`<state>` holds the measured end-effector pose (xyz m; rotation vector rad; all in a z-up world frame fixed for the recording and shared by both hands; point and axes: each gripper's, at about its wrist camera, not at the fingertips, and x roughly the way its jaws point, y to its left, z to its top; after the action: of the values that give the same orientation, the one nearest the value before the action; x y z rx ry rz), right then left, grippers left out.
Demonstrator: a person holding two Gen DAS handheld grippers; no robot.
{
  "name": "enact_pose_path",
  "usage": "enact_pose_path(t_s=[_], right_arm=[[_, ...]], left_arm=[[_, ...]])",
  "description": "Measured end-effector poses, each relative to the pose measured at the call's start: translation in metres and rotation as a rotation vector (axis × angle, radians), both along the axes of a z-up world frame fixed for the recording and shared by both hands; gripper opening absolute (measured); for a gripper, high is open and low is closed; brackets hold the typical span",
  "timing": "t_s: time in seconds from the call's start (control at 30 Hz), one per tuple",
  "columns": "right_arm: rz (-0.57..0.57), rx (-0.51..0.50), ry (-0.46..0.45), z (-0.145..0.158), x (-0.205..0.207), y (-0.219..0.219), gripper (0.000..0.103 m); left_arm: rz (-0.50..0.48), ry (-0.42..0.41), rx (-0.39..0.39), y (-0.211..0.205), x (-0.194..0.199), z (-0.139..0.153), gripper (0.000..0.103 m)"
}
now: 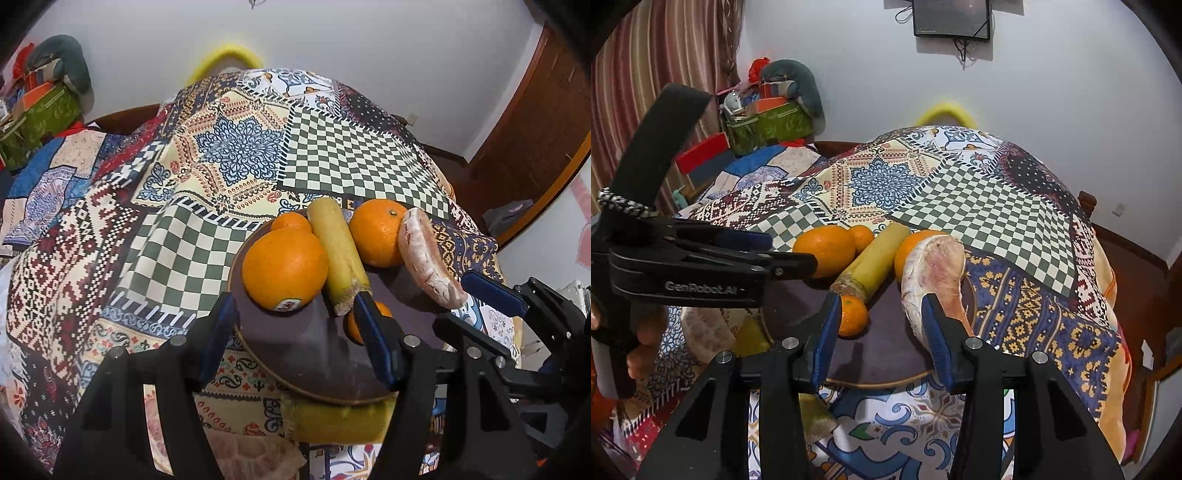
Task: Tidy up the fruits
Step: 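Withdraw both open grippers from the plate toward the remaining fruit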
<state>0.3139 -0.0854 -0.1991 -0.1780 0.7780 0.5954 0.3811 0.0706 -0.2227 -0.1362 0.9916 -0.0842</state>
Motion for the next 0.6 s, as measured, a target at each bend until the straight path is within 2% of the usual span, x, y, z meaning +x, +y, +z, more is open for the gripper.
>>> enact_pose_path(t_s=[0.43, 0.6], right_arm=[[-0.003, 0.004, -0.008, 0.017, -0.026, -0.007, 0.041], [0.003, 0.015, 0.001, 0.022, -0.043, -0.008, 0.042]], left_arm=[[0.023, -0.083, 0.019, 0.006, -0.053, 0.045, 0.065], [0.024, -0.106, 0.06, 0.008, -0.081, 0.057, 0.066]])
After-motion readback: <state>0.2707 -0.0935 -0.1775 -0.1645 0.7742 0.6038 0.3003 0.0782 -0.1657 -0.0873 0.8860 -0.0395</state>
